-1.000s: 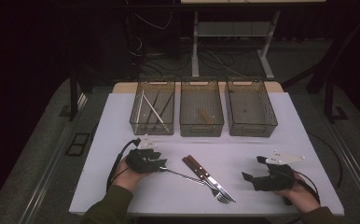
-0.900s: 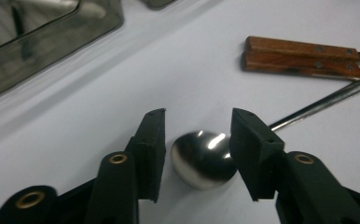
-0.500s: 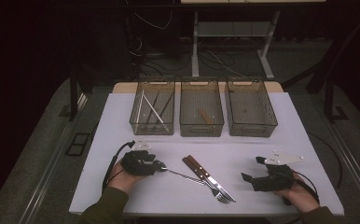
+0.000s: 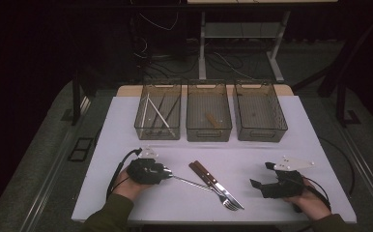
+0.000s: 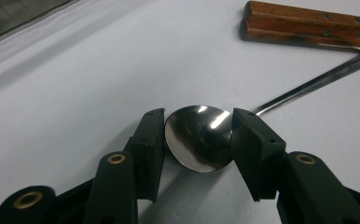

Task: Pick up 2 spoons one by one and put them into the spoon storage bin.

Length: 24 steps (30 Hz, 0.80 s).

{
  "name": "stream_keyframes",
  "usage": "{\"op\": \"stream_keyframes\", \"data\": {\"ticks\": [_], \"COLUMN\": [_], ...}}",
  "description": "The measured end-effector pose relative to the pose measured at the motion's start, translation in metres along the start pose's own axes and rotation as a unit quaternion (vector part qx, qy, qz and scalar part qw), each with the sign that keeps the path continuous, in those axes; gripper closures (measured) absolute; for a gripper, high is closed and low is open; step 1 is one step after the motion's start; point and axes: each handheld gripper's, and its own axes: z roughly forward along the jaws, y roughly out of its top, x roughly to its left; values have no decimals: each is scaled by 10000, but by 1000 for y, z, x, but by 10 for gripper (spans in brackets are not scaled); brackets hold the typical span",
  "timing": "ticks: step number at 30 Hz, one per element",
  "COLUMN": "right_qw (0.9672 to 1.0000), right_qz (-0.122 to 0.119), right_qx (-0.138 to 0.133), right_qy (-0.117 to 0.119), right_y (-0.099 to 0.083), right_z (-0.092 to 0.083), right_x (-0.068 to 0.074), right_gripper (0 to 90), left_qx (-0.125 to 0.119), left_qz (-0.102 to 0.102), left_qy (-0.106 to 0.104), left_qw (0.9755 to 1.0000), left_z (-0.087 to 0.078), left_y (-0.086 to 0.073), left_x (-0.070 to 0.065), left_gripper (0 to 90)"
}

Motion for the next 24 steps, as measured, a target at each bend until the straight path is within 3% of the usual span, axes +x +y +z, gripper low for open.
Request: {"op": "stream_keyframes", "data": {"ticks": [7,24], "right_qw": [10000,10000], "right_qz": [-1,-35], "right_qx": [-7,10], "right_qy": [-3,-3], "right_y": [0,0], "right_z": [0,1], "right_x": [0,0], "right_gripper": [142,142], "left_qx": [-7,-113], "left_qz": [148,167], "left_qy": [-59,-349], "left_qw": [9999,9992], "left_z": [-2,-10], "left_y": [-2,-13], "left_x": [0,3], "left_gripper": [571,694]}}
